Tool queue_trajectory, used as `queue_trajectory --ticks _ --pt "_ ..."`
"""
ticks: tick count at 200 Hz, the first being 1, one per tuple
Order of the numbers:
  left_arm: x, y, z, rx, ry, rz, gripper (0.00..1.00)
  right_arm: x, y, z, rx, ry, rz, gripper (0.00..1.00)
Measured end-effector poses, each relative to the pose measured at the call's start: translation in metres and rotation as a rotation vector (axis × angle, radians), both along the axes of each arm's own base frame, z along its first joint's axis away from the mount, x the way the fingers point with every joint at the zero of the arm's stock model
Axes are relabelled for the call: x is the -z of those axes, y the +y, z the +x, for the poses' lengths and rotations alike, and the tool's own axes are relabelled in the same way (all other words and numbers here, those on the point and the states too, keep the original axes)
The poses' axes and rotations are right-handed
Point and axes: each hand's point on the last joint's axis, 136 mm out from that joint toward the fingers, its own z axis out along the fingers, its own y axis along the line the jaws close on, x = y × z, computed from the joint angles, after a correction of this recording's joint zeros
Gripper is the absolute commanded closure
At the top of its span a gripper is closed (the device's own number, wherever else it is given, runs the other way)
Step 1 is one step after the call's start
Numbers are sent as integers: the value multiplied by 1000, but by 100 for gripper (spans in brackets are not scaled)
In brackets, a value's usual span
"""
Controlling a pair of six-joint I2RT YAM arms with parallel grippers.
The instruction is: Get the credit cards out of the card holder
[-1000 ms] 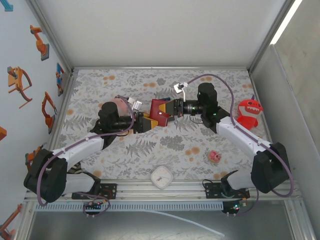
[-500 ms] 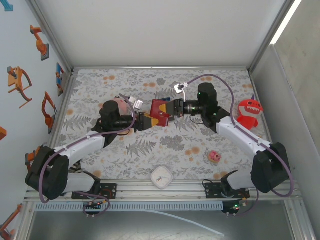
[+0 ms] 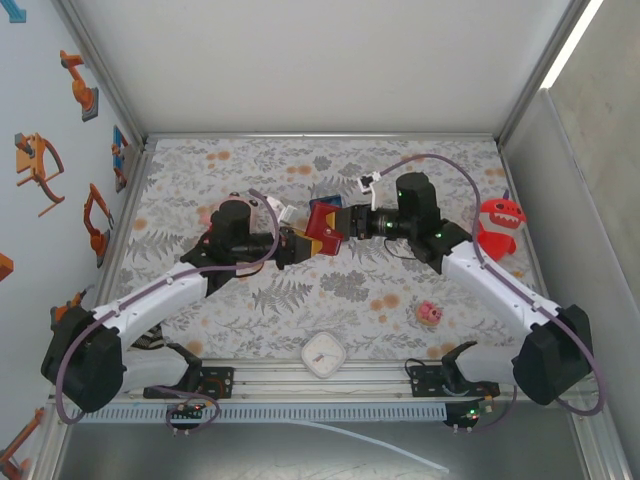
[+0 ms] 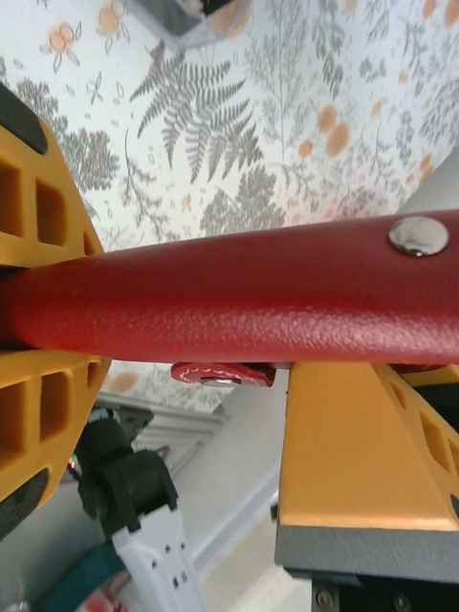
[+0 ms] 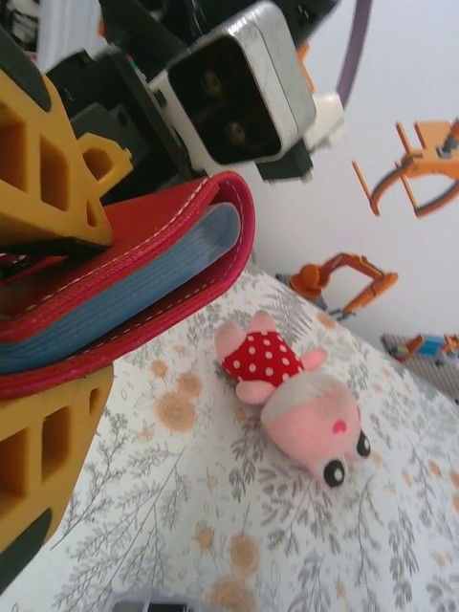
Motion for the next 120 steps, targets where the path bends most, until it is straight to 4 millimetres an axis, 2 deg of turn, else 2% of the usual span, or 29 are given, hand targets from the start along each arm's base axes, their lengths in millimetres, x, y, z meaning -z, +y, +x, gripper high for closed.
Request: queue_trajectory --ticks 27,54,91,120 --pt "9 7 10 -82 -37 66 100 11 -14 11 135 13 -78 56" --pt "20 18 25 -174 -52 125 100 26 -31 22 264 28 -165 55" --pt "25 29 36 -264 -73 168 100 43 -38 17 359 38 -276 55" --pt "23 39 44 -337 -99 183 100 46 -32 8 394 40 -332 56"
